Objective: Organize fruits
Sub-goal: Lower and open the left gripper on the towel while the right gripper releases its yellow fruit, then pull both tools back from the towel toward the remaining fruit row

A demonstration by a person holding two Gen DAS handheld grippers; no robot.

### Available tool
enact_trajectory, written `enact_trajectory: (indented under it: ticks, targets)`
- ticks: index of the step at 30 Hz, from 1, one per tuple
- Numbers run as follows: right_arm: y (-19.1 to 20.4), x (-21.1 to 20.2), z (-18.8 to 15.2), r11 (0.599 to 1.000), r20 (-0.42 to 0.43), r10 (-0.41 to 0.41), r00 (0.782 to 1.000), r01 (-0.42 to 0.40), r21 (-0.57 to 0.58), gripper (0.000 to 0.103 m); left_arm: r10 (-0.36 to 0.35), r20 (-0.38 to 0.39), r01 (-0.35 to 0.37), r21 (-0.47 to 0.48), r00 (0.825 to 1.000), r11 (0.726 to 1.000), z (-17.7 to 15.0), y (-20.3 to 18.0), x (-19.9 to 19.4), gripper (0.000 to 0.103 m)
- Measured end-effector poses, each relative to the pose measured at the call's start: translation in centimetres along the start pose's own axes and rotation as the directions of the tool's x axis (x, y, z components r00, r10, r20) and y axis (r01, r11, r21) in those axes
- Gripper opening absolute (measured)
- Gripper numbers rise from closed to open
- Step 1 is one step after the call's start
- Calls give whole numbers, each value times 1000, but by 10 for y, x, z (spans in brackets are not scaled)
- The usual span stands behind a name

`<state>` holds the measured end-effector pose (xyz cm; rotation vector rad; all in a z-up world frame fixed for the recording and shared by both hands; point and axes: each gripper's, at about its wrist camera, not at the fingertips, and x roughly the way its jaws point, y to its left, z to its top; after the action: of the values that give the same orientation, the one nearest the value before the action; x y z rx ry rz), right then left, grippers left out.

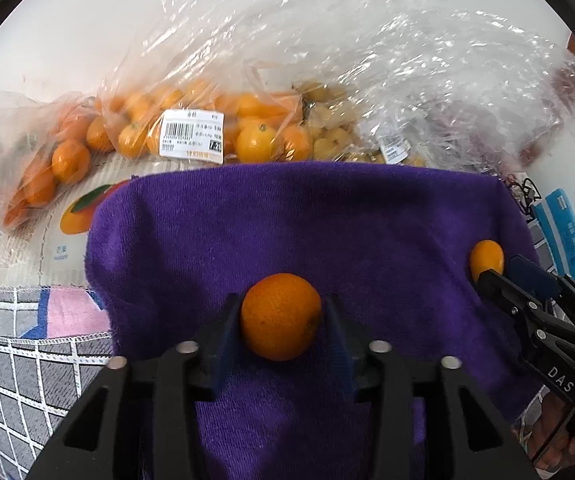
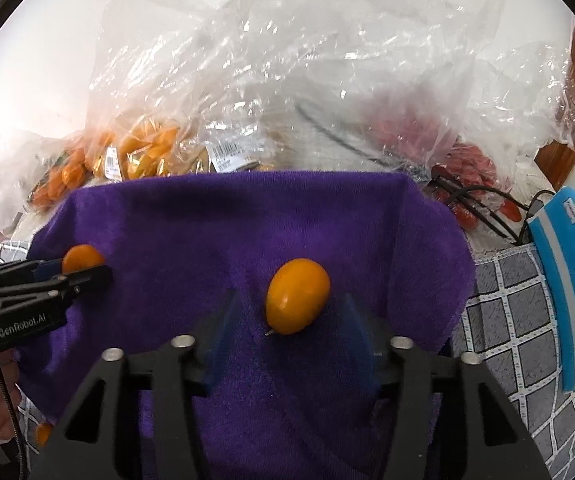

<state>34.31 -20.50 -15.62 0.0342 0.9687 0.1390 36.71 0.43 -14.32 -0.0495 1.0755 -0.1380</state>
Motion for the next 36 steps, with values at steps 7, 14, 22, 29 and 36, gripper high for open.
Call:
enact_trajectory:
  ticks: [7,14,22,29,36]
  targets:
    - [0,-25,5,999,25,-33,999,32,25,73,15,62,-15,2,998,1000,0,-4,-30,60]
    - [2,-66,-5,992,41,-111,993,108,65,78,13,117,-13,-2,993,1000,-15,-7,-72,60]
    - [7,-128,-29,991,117,-113,987,103,86,78,0,173,5,-29,985,1000,-49,-5,-130,60]
    - [7,-169,-62,991,160,-101,982,85,103,78,42,194,-43,-1,980,999,-87,-9,-173,62]
    - [5,-198,-97,993,199,-100,975,87,75,78,65,215,-50,-74,974,996,-121,-5,-201,74]
